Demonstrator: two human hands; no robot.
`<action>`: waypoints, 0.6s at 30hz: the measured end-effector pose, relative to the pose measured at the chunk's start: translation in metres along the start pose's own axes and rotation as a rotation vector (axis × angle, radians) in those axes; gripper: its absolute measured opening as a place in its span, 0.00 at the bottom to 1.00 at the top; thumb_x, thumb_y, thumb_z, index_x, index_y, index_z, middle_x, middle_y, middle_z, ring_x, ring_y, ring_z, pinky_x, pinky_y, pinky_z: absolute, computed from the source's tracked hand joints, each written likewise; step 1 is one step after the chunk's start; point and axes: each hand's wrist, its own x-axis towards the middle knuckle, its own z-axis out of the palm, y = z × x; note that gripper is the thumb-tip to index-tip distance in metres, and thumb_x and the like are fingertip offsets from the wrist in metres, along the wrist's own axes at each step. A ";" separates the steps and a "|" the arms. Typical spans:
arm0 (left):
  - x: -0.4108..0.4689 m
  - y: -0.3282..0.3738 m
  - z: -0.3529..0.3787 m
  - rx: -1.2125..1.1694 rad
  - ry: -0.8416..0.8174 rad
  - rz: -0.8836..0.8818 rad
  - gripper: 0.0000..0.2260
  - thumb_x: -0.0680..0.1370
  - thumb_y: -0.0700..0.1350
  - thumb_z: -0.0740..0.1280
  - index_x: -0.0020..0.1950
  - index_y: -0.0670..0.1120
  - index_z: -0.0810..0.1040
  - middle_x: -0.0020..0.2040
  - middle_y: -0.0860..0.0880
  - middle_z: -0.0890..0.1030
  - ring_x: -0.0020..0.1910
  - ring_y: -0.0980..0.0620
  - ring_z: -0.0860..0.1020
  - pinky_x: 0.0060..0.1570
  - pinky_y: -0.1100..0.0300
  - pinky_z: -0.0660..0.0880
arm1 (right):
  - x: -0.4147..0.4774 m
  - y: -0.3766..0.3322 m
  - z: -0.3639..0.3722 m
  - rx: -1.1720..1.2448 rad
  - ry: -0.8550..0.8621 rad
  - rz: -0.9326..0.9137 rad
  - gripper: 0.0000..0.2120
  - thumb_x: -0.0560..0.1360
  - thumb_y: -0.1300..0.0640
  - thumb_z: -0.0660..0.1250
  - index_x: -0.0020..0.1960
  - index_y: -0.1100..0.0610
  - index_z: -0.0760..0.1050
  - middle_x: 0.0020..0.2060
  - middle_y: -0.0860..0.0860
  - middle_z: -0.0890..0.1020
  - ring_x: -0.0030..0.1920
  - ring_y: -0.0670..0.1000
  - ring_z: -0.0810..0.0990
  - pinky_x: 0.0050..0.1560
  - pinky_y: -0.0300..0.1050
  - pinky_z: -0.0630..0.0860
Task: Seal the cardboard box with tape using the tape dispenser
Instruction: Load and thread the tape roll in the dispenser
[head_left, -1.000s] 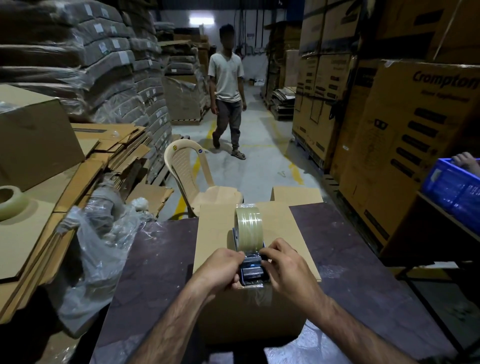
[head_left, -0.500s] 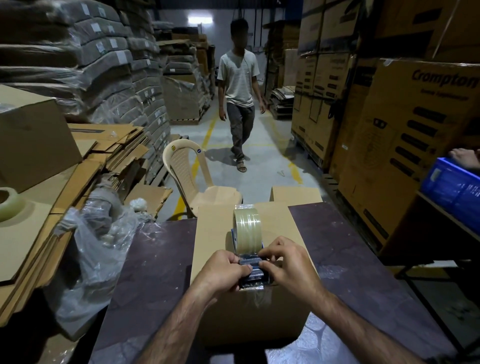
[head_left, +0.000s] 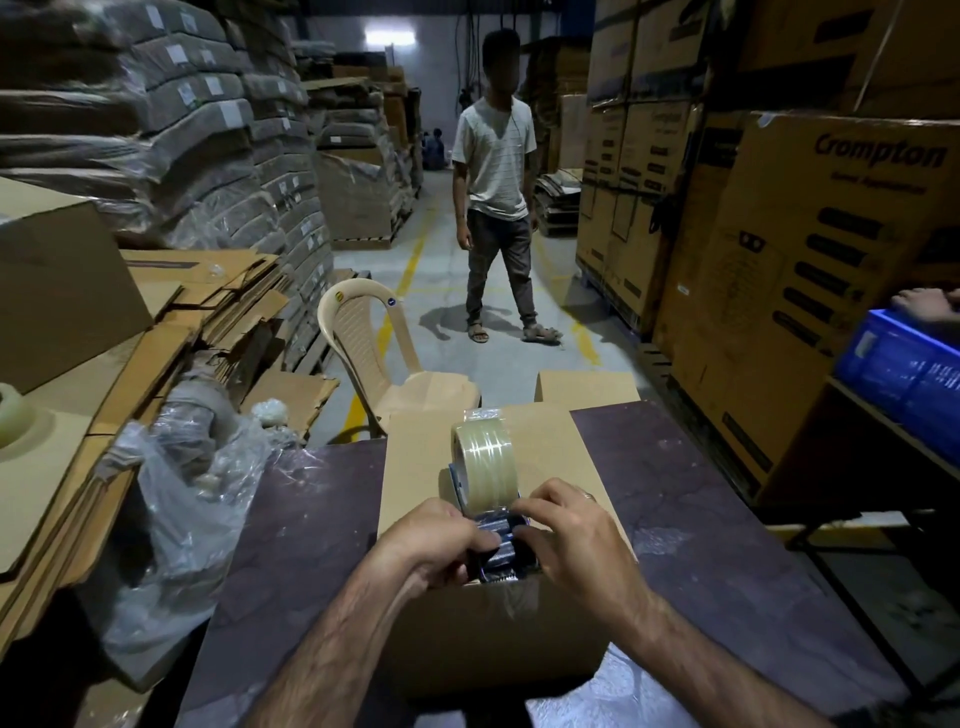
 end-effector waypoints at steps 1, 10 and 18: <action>0.000 0.000 0.000 0.020 0.001 0.000 0.12 0.75 0.38 0.71 0.33 0.44 0.73 0.29 0.46 0.74 0.20 0.55 0.67 0.19 0.66 0.64 | -0.001 0.001 0.001 -0.001 0.020 -0.009 0.10 0.67 0.60 0.75 0.47 0.53 0.82 0.39 0.47 0.79 0.37 0.49 0.78 0.38 0.34 0.70; 0.000 0.001 0.000 0.073 -0.002 0.023 0.12 0.73 0.40 0.72 0.32 0.45 0.74 0.28 0.47 0.75 0.22 0.54 0.67 0.23 0.64 0.63 | -0.009 0.001 0.003 -0.026 0.181 -0.091 0.02 0.71 0.60 0.69 0.43 0.56 0.80 0.39 0.50 0.79 0.37 0.49 0.77 0.35 0.40 0.74; -0.003 0.000 -0.002 -0.038 -0.089 0.010 0.12 0.75 0.36 0.69 0.33 0.43 0.75 0.29 0.47 0.77 0.24 0.55 0.69 0.22 0.65 0.66 | -0.018 0.000 0.010 -0.149 0.229 -0.155 0.07 0.66 0.65 0.71 0.43 0.57 0.81 0.37 0.51 0.78 0.35 0.50 0.75 0.30 0.40 0.71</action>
